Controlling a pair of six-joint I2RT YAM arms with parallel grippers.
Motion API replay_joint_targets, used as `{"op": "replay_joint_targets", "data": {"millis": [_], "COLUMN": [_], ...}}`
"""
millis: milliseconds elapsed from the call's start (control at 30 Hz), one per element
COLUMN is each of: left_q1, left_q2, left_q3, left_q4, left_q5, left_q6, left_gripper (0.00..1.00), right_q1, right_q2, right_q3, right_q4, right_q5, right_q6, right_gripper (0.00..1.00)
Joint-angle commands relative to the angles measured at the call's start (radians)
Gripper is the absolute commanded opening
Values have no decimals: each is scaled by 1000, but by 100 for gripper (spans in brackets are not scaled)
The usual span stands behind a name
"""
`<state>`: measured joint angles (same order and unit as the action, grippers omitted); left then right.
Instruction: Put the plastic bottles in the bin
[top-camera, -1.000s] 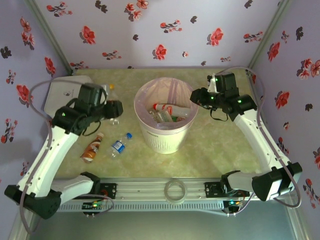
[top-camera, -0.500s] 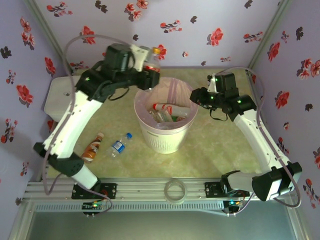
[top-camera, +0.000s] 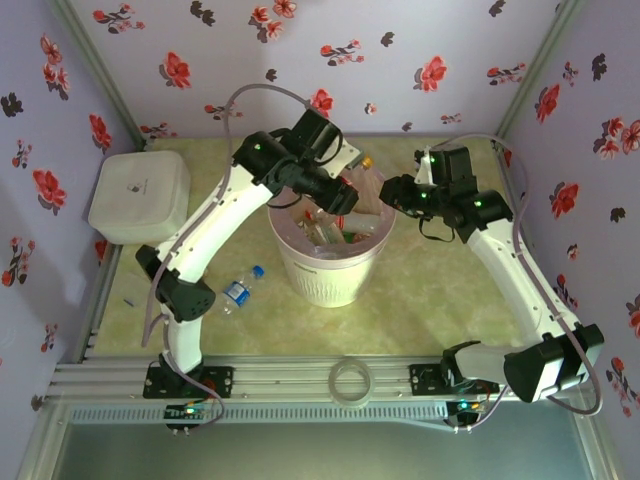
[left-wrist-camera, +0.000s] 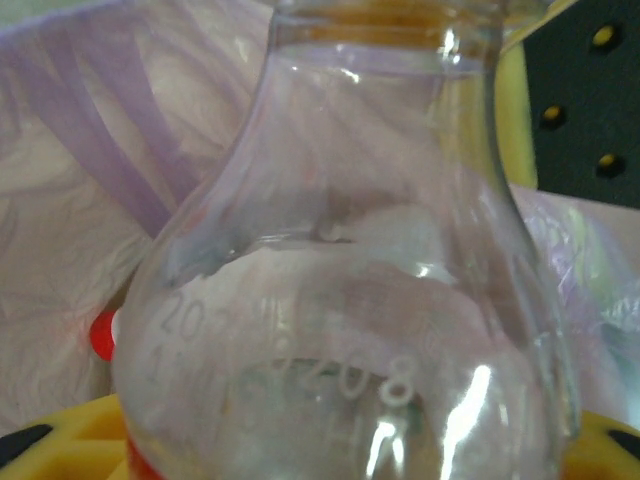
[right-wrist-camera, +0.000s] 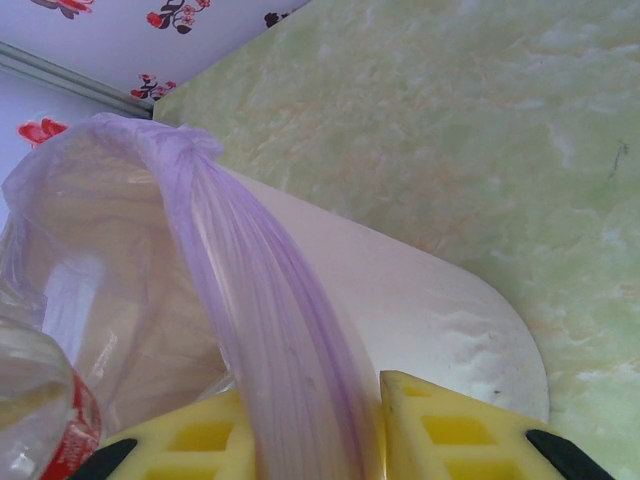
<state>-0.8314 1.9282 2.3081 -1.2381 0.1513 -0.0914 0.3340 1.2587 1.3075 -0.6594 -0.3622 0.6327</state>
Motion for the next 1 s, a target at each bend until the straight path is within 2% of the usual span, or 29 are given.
{"op": "replay_joint_targets", "data": {"millis": [0, 633, 733, 867, 900, 967], "left_q1": [-2, -5, -5, -5, -5, -4], "left_q2": [5, 29, 18, 2, -6, -16], "left_q3": [-37, -247, -310, -342, -342, -333], "left_q4": [-42, 49, 107, 149, 153, 158], "left_q5": [10, -4, -6, -5, -6, -6], "left_q6": [30, 21, 19, 5, 4, 3], "left_gripper": [0, 0, 14, 24, 30, 52], "right_q1": [8, 8, 8, 9, 8, 8], "right_q2": [-18, -12, -15, -17, -17, -17], "right_q3": [-4, 1, -2, 1, 1, 4], "right_q4": [68, 69, 69, 64, 62, 59], "right_q5": [-34, -33, -31, -32, -32, -33], "right_q6": [28, 21, 21, 19, 20, 20], "right_gripper": [30, 30, 30, 30, 30, 30]}}
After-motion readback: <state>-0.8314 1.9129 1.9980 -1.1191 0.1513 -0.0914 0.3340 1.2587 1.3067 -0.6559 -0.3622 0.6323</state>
